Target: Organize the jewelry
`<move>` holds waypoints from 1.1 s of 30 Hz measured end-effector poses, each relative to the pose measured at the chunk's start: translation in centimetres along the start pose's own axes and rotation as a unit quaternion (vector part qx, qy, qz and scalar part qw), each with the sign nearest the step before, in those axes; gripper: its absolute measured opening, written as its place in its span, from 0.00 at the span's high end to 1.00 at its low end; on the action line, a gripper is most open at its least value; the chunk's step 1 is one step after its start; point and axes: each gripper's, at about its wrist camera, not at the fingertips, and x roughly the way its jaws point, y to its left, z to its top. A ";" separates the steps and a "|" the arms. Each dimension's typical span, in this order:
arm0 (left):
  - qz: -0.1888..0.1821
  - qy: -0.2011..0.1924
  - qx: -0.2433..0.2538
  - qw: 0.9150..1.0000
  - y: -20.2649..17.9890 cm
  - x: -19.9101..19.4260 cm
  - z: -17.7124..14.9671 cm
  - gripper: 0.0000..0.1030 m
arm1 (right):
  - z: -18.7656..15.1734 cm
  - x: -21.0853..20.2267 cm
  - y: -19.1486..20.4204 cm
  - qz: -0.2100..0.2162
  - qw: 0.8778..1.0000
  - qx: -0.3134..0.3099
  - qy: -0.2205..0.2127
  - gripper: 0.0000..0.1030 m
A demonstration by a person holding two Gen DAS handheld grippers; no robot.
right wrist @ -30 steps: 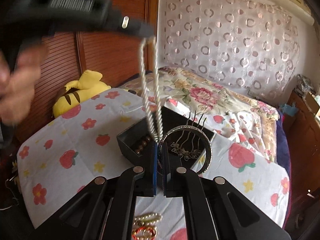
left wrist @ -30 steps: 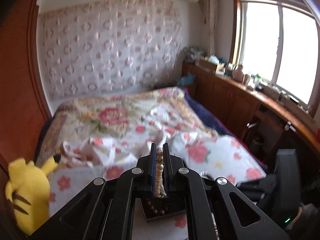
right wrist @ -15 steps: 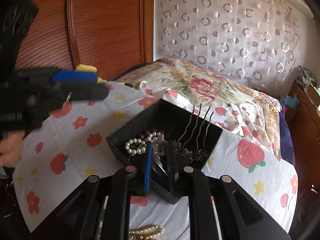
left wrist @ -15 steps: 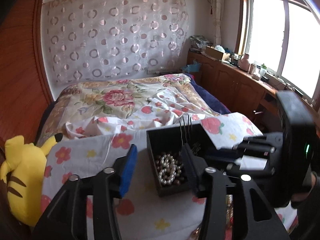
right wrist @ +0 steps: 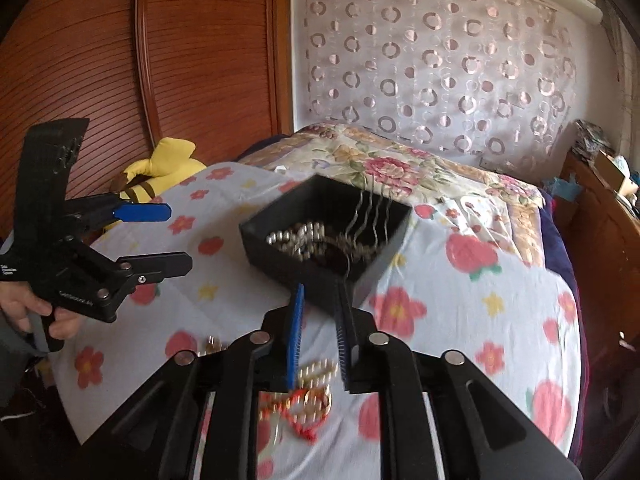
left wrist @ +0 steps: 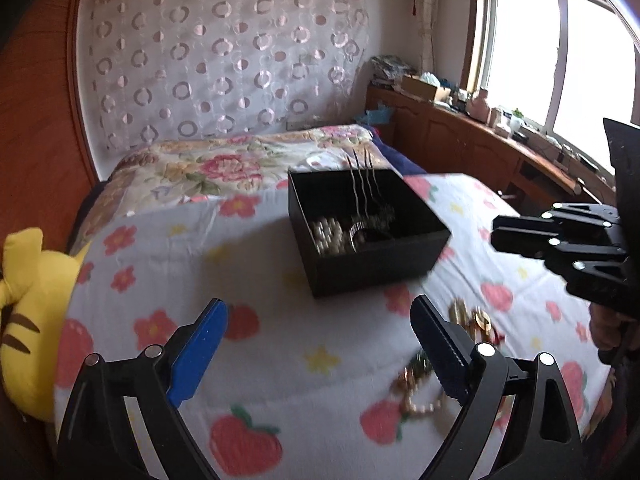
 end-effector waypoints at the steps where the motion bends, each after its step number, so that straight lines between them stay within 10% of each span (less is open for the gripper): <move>1: 0.000 0.005 0.001 1.000 -0.2 0.0 -0.5 0.14 | -0.6 -0.2 0.0 0.001 1.000 0.006 0.001 0.75; 14: -0.030 0.051 0.011 0.998 -1.8 0.5 -4.2 0.14 | -7.9 -1.2 1.9 -0.015 0.999 0.014 0.037 0.70; 21: -0.043 0.076 0.033 0.996 -3.2 1.3 -4.8 0.53 | -10.3 -1.2 2.8 -0.014 0.999 0.018 0.049 0.70; 33: -0.056 0.083 0.039 0.994 -4.5 3.1 -3.4 0.77 | -10.6 -1.8 2.5 -0.013 0.999 0.033 0.028 0.69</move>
